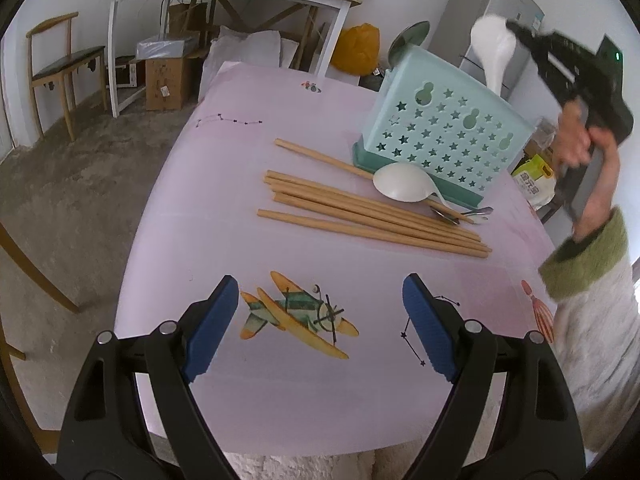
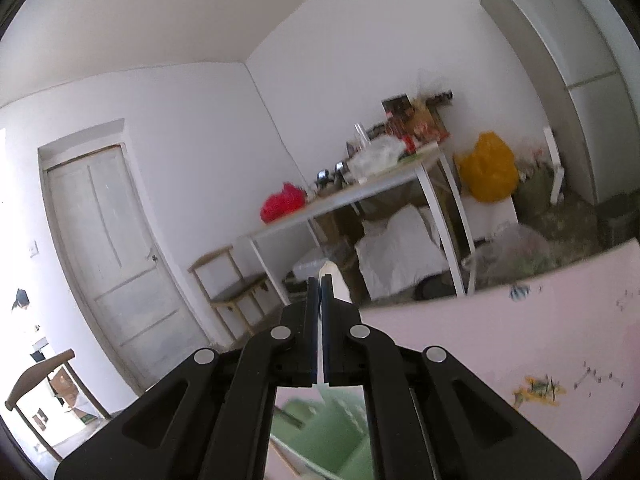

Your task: Organize utensils

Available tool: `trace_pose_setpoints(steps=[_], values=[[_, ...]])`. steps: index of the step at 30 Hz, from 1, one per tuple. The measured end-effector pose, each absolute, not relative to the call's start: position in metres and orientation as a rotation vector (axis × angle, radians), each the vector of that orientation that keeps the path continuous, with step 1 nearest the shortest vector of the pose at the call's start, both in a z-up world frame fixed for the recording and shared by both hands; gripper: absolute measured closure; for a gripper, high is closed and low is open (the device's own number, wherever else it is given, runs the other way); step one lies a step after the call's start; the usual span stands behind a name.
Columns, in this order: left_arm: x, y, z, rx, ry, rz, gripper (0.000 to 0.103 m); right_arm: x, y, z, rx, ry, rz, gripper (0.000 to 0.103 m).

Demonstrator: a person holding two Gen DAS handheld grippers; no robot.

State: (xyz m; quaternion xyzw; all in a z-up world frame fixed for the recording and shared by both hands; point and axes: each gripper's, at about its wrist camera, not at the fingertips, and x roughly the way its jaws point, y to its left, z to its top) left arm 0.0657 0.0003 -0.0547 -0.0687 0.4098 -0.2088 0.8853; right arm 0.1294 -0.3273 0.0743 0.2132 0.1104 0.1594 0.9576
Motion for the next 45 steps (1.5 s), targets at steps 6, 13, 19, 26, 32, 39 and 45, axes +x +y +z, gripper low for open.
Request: trace_pose_setpoints(steps=[6,13,19,26,32,39,45], values=[[0.068,0.003,-0.054,-0.166,0.843,-0.442,0.023,0.094,-0.329,0.061,0.392,0.278,0.309,0.101],[0.061,0.001,-0.045,-0.156,0.819,-0.458,0.023,0.037,-0.342,0.056,0.395,0.321,0.188,0.069],[0.058,-0.02,-0.047,-0.069,0.852,-0.473,0.02,-0.022,-0.34,0.042,0.457,0.372,0.087,0.043],[0.068,-0.051,-0.065,0.173,0.955,-0.41,0.019,-0.025,-0.275,-0.014,0.159,0.725,-0.115,0.027],[0.073,-0.052,-0.069,0.227,0.99,-0.408,0.008,-0.018,-0.245,-0.054,0.042,0.876,-0.153,0.017],[0.072,-0.054,-0.068,0.237,0.986,-0.406,0.008,-0.009,-0.245,-0.077,0.068,0.946,-0.172,0.006],[0.074,-0.053,-0.067,0.244,1.0,-0.422,0.008,-0.009,-0.251,-0.081,0.107,0.952,-0.164,0.006]])
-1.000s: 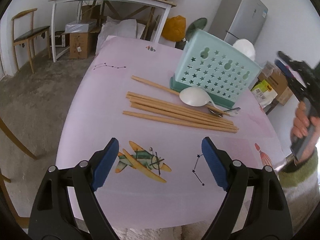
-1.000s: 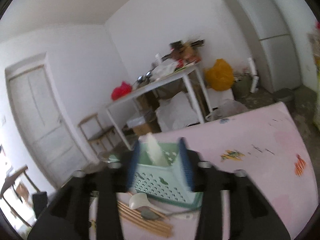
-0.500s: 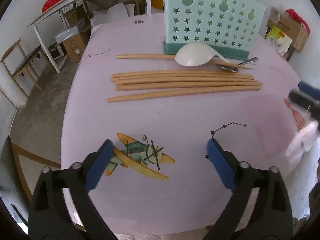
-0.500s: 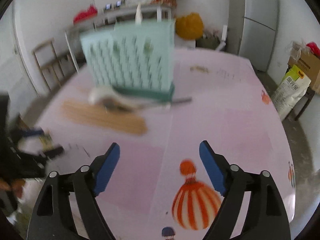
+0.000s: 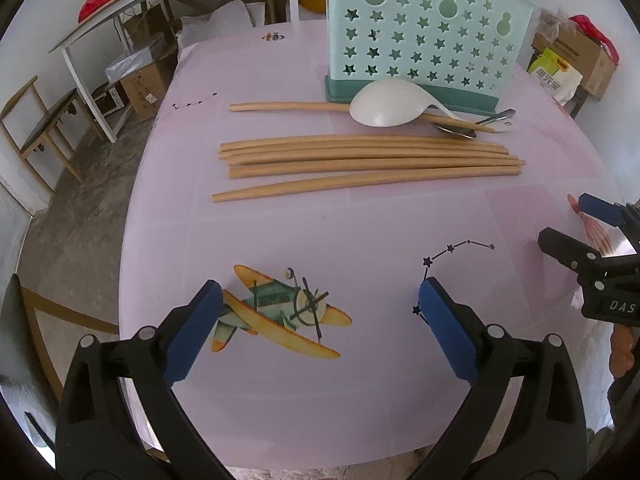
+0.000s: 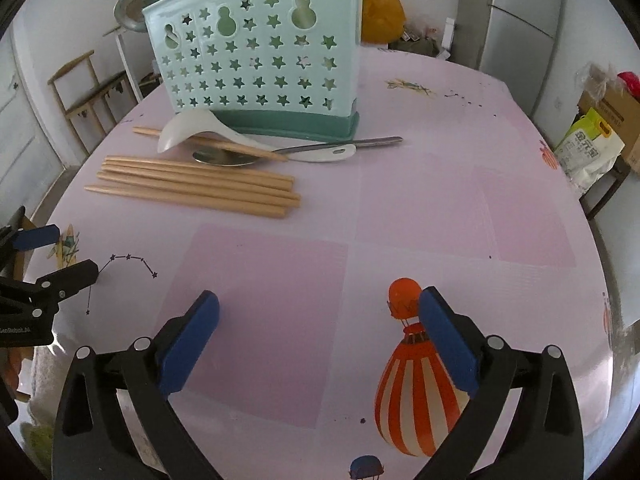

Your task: Organize utensils

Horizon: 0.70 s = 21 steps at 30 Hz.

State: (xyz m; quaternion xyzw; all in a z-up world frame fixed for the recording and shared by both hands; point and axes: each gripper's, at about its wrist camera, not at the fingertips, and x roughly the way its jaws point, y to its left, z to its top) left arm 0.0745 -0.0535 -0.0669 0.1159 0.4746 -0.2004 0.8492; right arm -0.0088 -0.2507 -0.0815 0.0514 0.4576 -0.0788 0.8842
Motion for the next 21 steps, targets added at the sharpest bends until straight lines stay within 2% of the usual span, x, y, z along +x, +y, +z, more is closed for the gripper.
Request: trace_pose_setpoints(steps=[15,19,20,21], values=[[0.08,-0.054,-0.065,0.27,0.982,-0.445,0.007,-0.018,-0.25,-0.08,0.103,0.914,-0.16,0.006],[0.081,-0.053,-0.046,0.204,0.888,-0.511,0.009,-0.02,-0.253,-0.08,0.095,0.913,-0.129,0.006],[0.08,-0.056,-0.037,0.192,0.839,-0.551,0.012,-0.02,-0.253,-0.08,0.093,0.913,-0.121,0.006],[0.079,-0.059,-0.032,0.194,0.808,-0.577,0.021,-0.02,-0.253,-0.08,0.092,0.914,-0.116,0.006]])
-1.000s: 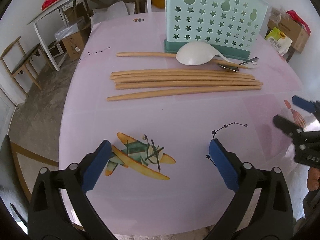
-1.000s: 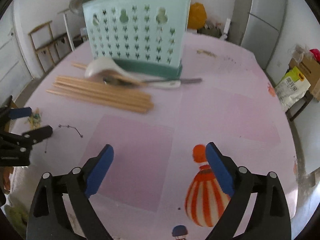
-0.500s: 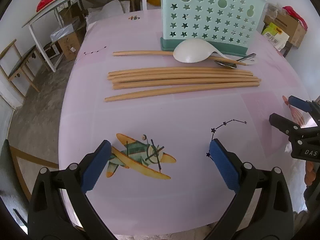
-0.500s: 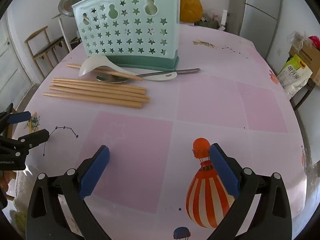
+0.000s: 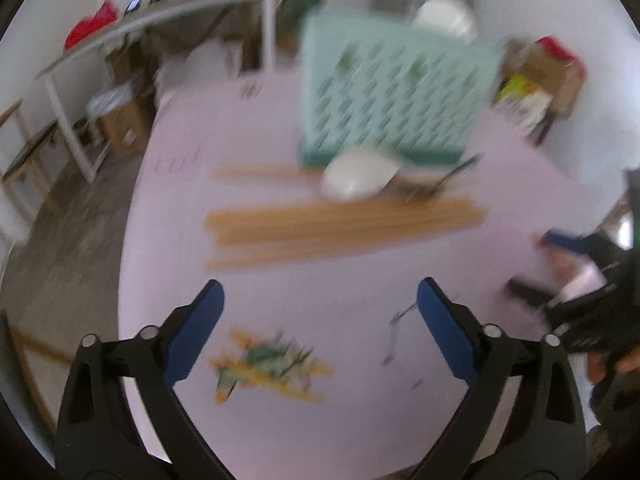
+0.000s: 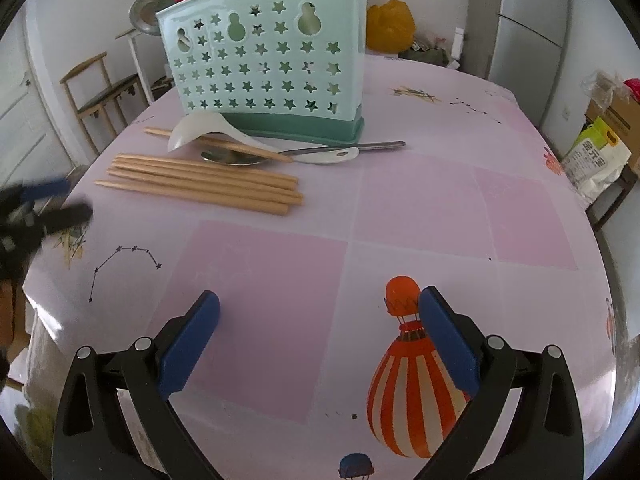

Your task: Organize utensils

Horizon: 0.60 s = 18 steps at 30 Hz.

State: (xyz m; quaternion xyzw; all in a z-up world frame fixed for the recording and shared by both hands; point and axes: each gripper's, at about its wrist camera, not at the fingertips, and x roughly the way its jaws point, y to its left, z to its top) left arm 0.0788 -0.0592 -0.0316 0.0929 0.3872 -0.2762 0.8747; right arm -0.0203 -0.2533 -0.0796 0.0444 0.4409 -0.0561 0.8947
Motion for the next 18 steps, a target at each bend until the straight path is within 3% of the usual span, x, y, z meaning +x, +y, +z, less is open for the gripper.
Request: trace_pose_setpoints(steps=[3,8,18], values=[[0.078,-0.081,-0.02,0.243,0.737,-0.663,0.037,-0.019,-0.253,-0.079,0.09,0.922,-0.115,0.006],[0.098,-0.111,-0.026,0.141,0.858,-0.822,0.058,-0.019,-0.253,-0.079,0.098,0.917,-0.122,0.006],[0.14,-0.13,-0.05,-0.044,1.058,-0.803,0.074,-0.018,-0.254,-0.079,0.109,0.894,-0.124,0.006]])
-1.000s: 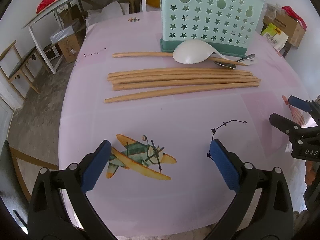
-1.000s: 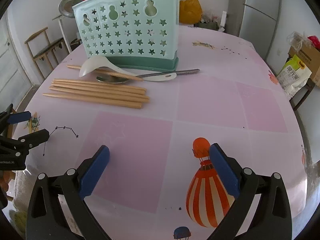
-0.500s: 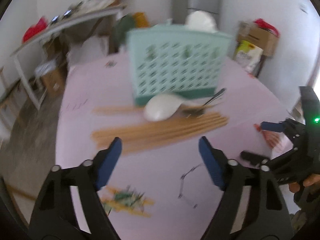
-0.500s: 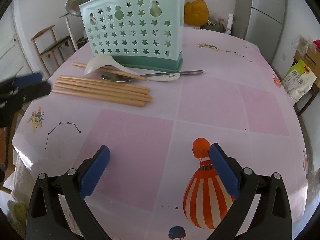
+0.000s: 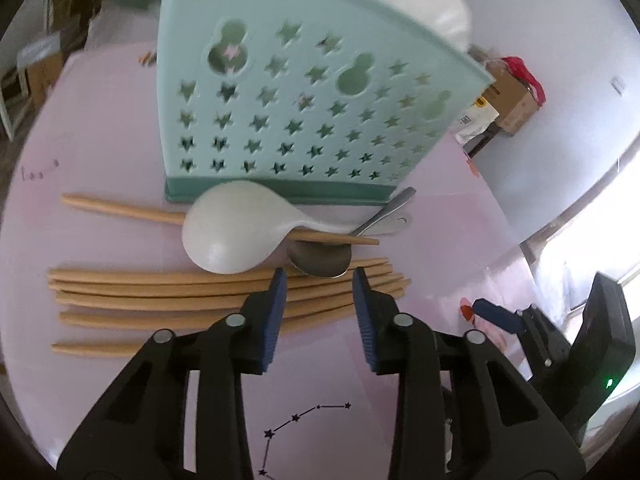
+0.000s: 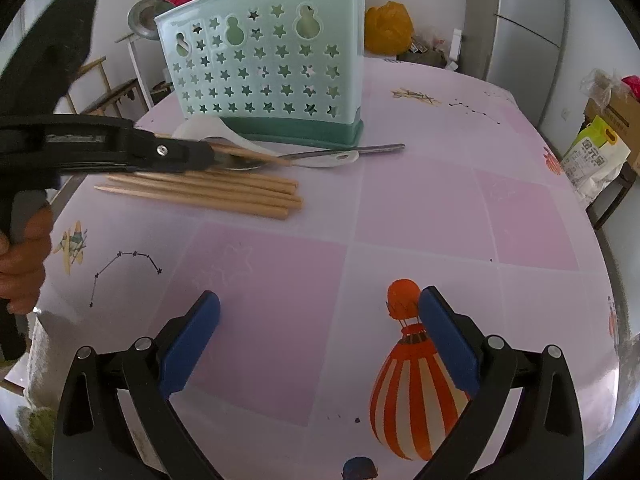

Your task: Organize utensils

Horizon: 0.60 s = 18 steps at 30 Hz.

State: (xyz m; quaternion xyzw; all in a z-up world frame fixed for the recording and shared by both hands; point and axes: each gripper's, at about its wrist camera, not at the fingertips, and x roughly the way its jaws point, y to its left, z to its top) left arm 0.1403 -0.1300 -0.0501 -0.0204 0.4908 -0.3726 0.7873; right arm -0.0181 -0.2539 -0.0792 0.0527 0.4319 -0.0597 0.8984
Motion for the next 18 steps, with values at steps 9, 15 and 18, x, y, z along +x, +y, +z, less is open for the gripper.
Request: trace_pose_setpoints(steps=[9,15,18], values=[[0.161,-0.117,-0.065,-0.332,1.177,-0.779,0.077,-0.019,-0.26,-0.078,0.139,0.874,-0.11,0.006],[0.168,-0.111,-0.069,-0.423,1.213,-0.697,0.091,-0.021,-0.263,-0.078,0.153,0.861,-0.101,0.006],[0.167,-0.105,-0.071,-0.457,1.213,-0.681,0.095,-0.021,-0.263,-0.078,0.149,0.859,-0.1,0.006]])
